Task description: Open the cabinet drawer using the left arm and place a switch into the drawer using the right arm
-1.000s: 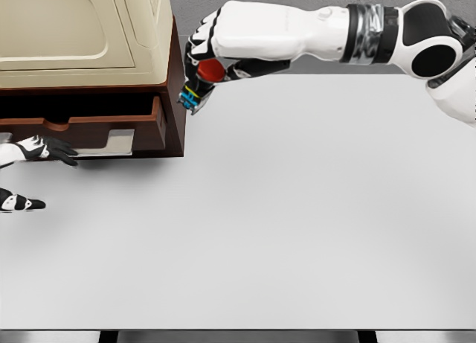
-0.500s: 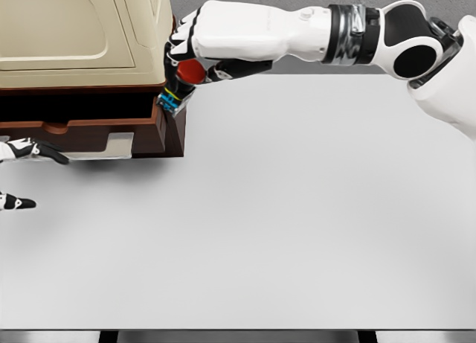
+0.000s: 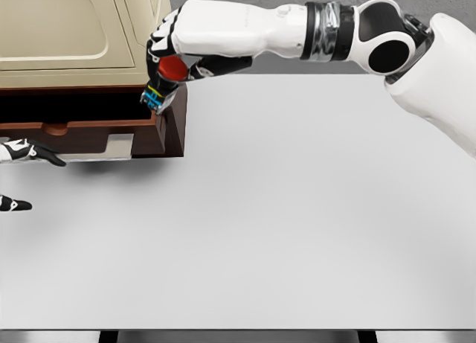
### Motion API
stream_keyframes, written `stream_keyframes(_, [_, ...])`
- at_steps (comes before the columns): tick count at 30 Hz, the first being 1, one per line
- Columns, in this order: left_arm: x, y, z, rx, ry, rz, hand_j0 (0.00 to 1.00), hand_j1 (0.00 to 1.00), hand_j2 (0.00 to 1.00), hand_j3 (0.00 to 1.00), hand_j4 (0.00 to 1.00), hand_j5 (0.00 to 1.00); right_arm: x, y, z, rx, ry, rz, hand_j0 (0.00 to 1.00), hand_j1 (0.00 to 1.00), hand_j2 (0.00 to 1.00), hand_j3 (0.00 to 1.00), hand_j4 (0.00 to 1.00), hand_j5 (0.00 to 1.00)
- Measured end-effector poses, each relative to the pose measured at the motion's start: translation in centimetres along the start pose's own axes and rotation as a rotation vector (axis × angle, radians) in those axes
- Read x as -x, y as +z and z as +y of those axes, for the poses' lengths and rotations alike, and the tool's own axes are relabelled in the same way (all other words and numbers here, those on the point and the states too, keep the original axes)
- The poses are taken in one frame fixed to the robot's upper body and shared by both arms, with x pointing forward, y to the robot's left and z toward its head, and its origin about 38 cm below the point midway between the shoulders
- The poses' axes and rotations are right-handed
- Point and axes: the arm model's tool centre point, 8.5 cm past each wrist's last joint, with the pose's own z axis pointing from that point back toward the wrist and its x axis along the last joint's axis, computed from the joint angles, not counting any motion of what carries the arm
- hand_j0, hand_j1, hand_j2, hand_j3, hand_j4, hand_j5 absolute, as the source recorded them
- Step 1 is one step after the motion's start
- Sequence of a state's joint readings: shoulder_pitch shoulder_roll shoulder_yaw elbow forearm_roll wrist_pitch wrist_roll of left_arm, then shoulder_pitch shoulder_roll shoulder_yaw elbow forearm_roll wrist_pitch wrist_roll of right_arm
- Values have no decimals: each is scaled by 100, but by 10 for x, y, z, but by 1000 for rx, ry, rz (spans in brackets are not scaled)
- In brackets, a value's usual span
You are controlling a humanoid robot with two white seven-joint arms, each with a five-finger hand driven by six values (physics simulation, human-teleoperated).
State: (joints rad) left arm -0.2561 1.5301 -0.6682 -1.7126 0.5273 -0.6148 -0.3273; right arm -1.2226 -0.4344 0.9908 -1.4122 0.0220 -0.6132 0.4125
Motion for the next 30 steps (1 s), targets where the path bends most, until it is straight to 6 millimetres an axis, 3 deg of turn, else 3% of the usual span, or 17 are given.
stream_keyframes(9, [-1, 2, 1, 2, -4, 5, 78, 78, 78, 78, 78, 78, 2, -29, -3, -2, 1, -24, 47, 47, 47, 47, 47, 47])
stream_keyframes(30, [-2, 4, 4, -4, -5, 10, 78, 78, 78, 78, 78, 78, 23, -68, 13, -24, -61, 7, 47, 47, 47, 47, 47, 47])
